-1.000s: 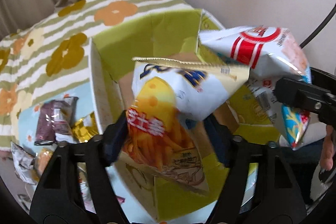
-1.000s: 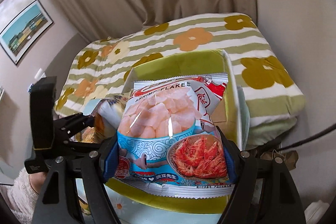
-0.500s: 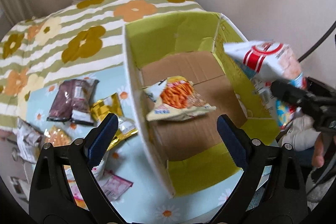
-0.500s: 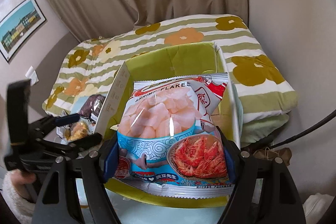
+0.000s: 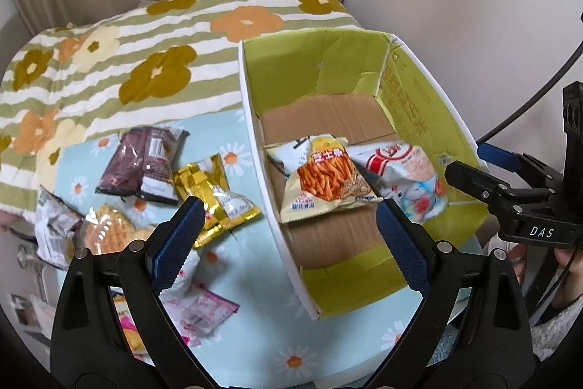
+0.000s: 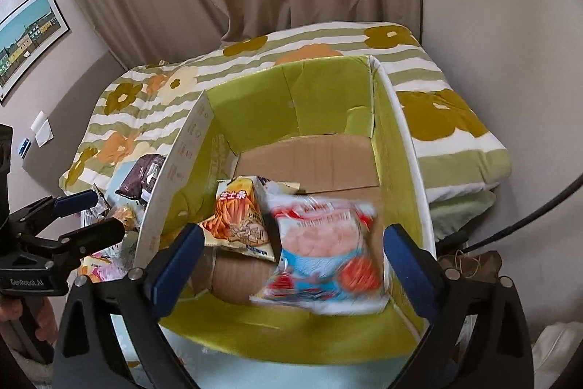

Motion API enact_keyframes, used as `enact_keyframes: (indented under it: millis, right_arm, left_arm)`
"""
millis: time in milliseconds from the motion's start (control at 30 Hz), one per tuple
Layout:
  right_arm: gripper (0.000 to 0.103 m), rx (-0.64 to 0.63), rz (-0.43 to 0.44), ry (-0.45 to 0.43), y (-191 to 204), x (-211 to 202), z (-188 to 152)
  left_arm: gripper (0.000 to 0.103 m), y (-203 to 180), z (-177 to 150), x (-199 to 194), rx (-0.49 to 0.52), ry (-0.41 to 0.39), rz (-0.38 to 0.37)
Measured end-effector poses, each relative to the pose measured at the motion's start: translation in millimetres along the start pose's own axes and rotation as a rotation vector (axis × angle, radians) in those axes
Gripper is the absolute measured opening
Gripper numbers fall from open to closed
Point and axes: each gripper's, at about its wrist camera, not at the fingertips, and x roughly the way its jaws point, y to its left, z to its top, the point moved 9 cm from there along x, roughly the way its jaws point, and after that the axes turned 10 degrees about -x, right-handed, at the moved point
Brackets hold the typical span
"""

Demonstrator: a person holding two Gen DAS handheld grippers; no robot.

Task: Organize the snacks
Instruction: 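Open the left tool dropping the cheese-stick bag while the right tool releases the shrimp bag, then grasp the orange cake bag with the left tool while the right tool grasps the white printed bag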

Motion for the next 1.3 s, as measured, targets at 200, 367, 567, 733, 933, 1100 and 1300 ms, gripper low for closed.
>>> enact_keyframes:
  millis: [200,367,567,733,933,1100,1300]
  right_arm:
    - [0.098,-0.013,0.015,-0.013,9,-17,1]
    - [0.098,-0.069,0.063,-0.066,31,-36,14]
    - [0.098,-0.179,0.171,-0.112,77,-49,24]
    - [0.098,-0.275,0.256,-0.125,125,-49,23]
    - [0.098,-0.340,0.322,-0.083,174,-36,11]
    - [0.098,-0.347,0.330,-0.052,209,-17,6]
    - [0.098,-0.283,0.320,0.002,240,11,-2]
  left_arm:
    - [0.094,1,-13,-9,-0.018,-0.015,0.005]
    - [0.094,12,-24,-35,-0.064,-0.066,0.033]
    - [0.094,50,-51,-79,-0.153,-0.127,0.122]
    - [0.094,92,-71,-109,-0.241,-0.163,0.182]
    - [0.094,143,-97,-132,-0.315,-0.176,0.234]
    - [0.094,178,-109,-134,-0.341,-0.159,0.217]
    - [0.094,205,-117,-116,-0.300,-0.076,0.156]
